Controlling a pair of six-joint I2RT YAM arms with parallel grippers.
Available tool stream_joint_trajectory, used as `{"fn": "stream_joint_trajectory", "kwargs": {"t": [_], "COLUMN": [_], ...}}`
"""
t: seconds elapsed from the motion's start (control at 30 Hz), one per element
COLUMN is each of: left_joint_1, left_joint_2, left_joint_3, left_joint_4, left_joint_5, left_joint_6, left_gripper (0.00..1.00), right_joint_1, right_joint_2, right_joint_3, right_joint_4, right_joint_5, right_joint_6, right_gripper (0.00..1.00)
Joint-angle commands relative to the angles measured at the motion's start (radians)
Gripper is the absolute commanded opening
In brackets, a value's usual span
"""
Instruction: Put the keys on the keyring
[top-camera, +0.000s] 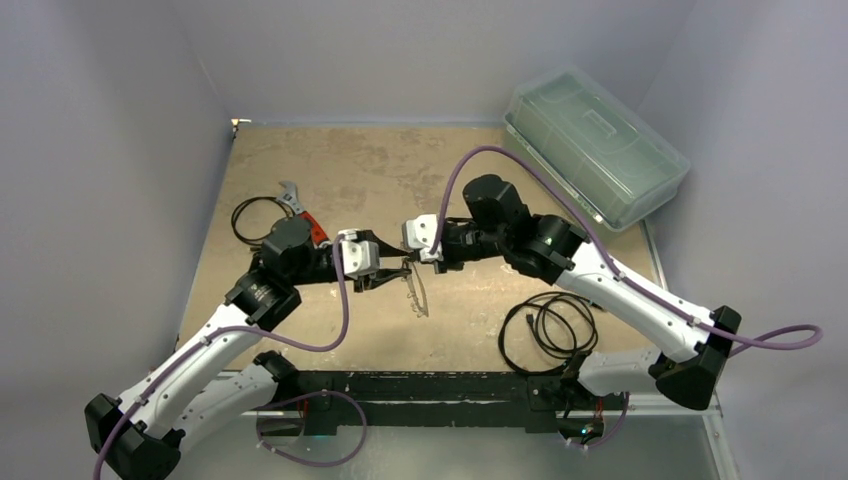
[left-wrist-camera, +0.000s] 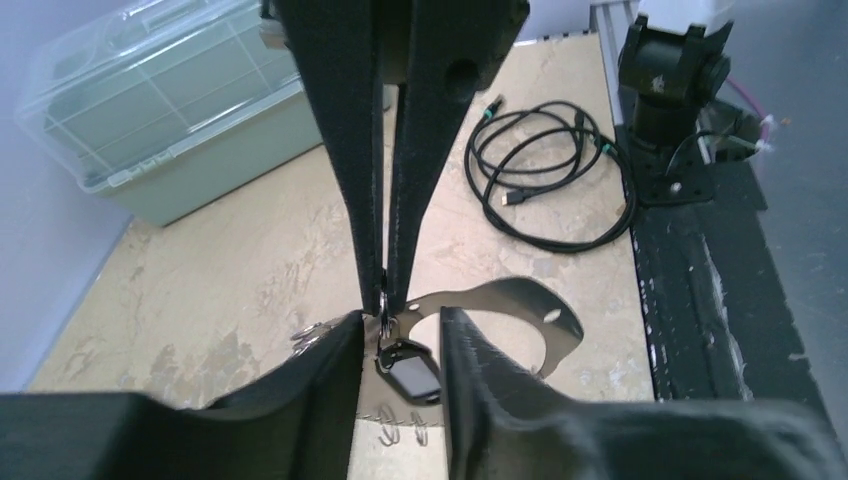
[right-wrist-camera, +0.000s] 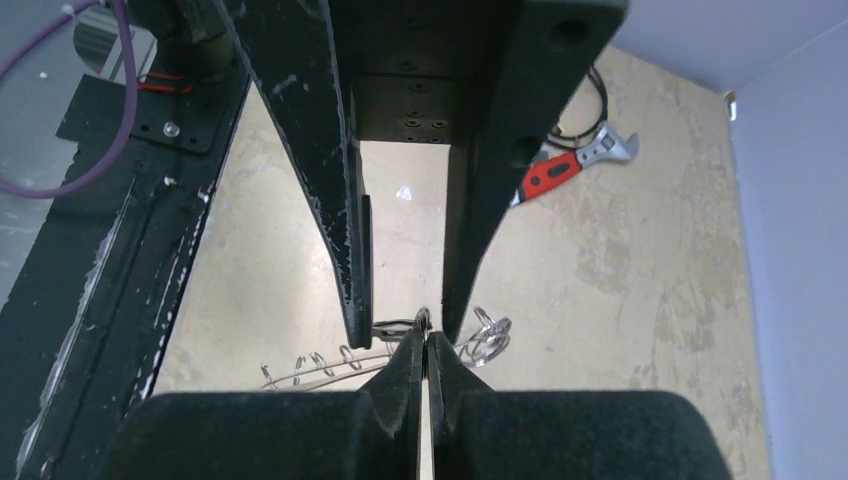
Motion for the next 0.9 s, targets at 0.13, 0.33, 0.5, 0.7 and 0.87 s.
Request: {"fn": "stream_joint_trajectory", "kwargs": {"t": [0.13, 0.33, 0.5, 0.7, 0.87], "left_joint_1": [0.003, 0.004, 0.003, 0.004, 0.004], "left_joint_2": [-0.099, -0.118, -0.116, -0.105, -0.101], "left_joint_3": [0.0, -0.007, -0.005, 0.0, 0.0], "left_joint_4": [0.108, 0.136, 0.158, 0.17, 0.183], "left_joint_5": [-0.019, -0.007, 0.034, 0.064, 0.06], "left_joint_6": [0.005, -0.008, -0.028, -0.04, -0.049], "left_gripper": [0.44, 0.3, 0.24, 0.19, 0.2], "right_joint_1": [0.004, 0.004, 0.004, 0.004, 0.004], "right_joint_2": [-0.228, -0.313, -0.327, -0.324, -0.3], "right_joint_3": [-0.274, -0.447, -0.508, -0.543, -0.57], "right_joint_4": [0.569, 0.918, 1.051, 1.128, 1.218], "right_joint_5": [-0.076, -0.044, -0.052, -0.058, -0.083], "right_joint_6": [0.169, 0.307, 0.378, 0.424, 0.475], "right_gripper": [0.0, 0.0, 0.0, 0.0, 0.0]}}
